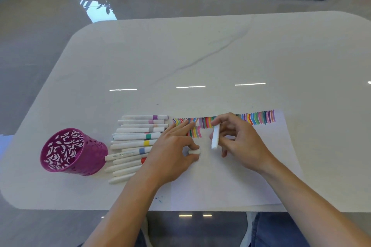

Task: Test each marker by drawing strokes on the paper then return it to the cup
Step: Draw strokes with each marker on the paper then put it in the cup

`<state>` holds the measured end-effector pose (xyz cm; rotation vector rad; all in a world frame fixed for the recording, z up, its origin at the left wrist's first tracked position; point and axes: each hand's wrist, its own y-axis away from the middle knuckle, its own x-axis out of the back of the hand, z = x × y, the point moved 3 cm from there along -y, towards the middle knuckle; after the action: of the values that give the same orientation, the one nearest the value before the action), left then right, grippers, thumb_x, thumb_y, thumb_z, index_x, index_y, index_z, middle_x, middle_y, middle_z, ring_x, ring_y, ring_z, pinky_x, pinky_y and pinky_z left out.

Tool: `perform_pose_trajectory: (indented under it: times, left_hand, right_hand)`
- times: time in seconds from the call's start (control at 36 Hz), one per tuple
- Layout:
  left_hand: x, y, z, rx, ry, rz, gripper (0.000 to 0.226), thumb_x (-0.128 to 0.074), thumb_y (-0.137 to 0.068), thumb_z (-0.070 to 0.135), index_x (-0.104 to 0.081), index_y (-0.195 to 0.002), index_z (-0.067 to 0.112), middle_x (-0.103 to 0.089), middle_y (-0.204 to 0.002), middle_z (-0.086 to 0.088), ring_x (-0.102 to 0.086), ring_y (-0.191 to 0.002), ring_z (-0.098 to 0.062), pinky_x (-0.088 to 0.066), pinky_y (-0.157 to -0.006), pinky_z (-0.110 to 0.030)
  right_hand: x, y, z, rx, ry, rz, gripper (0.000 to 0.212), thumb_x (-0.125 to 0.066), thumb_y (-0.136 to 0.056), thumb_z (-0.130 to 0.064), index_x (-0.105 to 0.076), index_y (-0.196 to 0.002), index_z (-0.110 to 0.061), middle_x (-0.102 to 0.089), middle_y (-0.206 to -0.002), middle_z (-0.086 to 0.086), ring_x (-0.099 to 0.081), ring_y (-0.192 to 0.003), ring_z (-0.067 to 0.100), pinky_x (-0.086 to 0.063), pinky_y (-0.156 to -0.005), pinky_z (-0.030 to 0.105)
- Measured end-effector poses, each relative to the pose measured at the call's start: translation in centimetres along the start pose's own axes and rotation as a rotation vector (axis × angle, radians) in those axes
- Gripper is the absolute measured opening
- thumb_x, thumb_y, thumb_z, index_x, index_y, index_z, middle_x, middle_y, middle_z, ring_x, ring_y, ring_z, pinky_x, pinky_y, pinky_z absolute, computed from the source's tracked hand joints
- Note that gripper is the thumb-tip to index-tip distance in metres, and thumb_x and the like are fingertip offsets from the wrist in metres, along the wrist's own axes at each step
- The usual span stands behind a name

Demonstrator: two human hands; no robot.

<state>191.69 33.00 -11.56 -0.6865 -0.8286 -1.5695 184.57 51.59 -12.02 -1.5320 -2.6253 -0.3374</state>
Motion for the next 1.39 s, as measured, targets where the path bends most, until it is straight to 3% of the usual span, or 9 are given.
perform_pose_trajectory:
  times: [0.08,0.17,0.28,0.33,0.42,0.58,0.89,1.39]
  left_hand:
    - [0.0,0.1,0.0,0.015,0.012,0.007,0.016,-0.075,-0.086,0.037,-0.074,-0.1,0.032,-0.028,-0.161,0.015,-0.016,-0.149,-0.001,-0.006,-0.122,-0.022]
    - [0.0,0.2,0.0,0.016,0.035,0.009,0.013,-0.077,-0.085,0.036,-0.073,-0.097,0.032,-0.028,-0.161,0.015,-0.015,-0.15,-0.002,-0.014,-0.124,-0.03]
    - [0.0,0.1,-0.1,0.017,0.051,0.012,0.013,-0.078,-0.083,0.035,-0.074,-0.095,0.031,-0.03,-0.161,0.013,-0.015,-0.15,-0.003,-0.016,-0.123,-0.029]
    - [0.0,0.1,-0.2,0.019,0.063,0.012,0.014,-0.079,-0.083,0.035,-0.074,-0.095,0.03,-0.031,-0.16,0.013,-0.015,-0.15,-0.002,-0.015,-0.122,-0.028]
    - [0.1,0.0,-0.3,0.029,0.073,-0.001,0.014,-0.079,-0.082,0.036,-0.073,-0.094,0.032,-0.031,-0.16,0.013,-0.014,-0.15,-0.001,-0.014,-0.122,-0.027]
    - [0.2,-0.2,-0.4,0.003,0.051,-0.014,0.014,-0.079,-0.082,0.035,-0.074,-0.094,0.029,-0.03,-0.16,0.015,-0.012,-0.148,0.004,0.003,-0.11,-0.002]
    - [0.4,-0.2,-0.1,-0.003,0.031,-0.03,0.016,-0.079,-0.082,0.035,-0.075,-0.096,0.029,-0.028,-0.161,0.012,-0.013,-0.149,0.001,0.007,-0.107,0.0]
    - [0.5,-0.3,0.0,-0.009,0.011,-0.041,0.016,-0.078,-0.083,0.035,-0.074,-0.097,0.028,-0.026,-0.162,0.012,-0.011,-0.149,0.003,0.009,-0.109,-0.001]
  right_hand:
    - [-0.3,0.0,0.3,-0.02,-0.012,0.017,0.012,-0.073,-0.093,-0.024,-0.064,-0.1,-0.024,-0.073,-0.078,0.003,-0.068,-0.064,0.021,-0.052,-0.048,0.033]
    - [-0.6,-0.1,0.2,-0.011,-0.042,0.033,0.018,-0.064,-0.095,-0.041,-0.063,-0.092,-0.023,-0.071,-0.072,0.009,-0.065,-0.058,0.025,-0.05,-0.047,0.032]
    - [-1.3,-0.5,0.4,-0.008,-0.08,0.048,0.015,-0.056,-0.098,-0.032,-0.068,-0.093,-0.024,-0.071,-0.07,0.012,-0.066,-0.055,0.028,-0.052,-0.049,0.031]
    - [-1.4,-0.9,0.6,-0.013,-0.061,0.058,0.006,-0.058,-0.094,-0.025,-0.062,-0.098,-0.026,-0.072,-0.069,0.012,-0.065,-0.053,0.026,-0.05,-0.048,0.031]
    - [-1.2,-1.2,0.9,-0.015,-0.007,0.089,0.012,-0.062,-0.086,-0.022,-0.054,-0.092,-0.028,-0.072,-0.067,0.009,-0.063,-0.05,0.022,-0.046,-0.044,0.03]
    - [-1.5,-1.2,1.1,0.027,-0.001,0.082,0.017,-0.069,-0.086,-0.013,-0.052,-0.082,-0.015,-0.073,-0.067,0.01,-0.069,-0.054,0.031,-0.057,-0.049,0.037]
    - [-1.6,-1.0,1.2,0.004,0.027,0.103,0.019,-0.069,-0.094,-0.015,-0.053,-0.086,-0.01,-0.074,-0.07,0.008,-0.072,-0.059,0.026,-0.058,-0.054,0.031]
    - [-1.6,-1.2,0.9,-0.003,0.097,0.098,0.024,-0.07,-0.092,-0.018,-0.051,-0.077,-0.021,-0.072,-0.067,0.003,-0.067,-0.052,0.018,-0.052,-0.047,0.024]
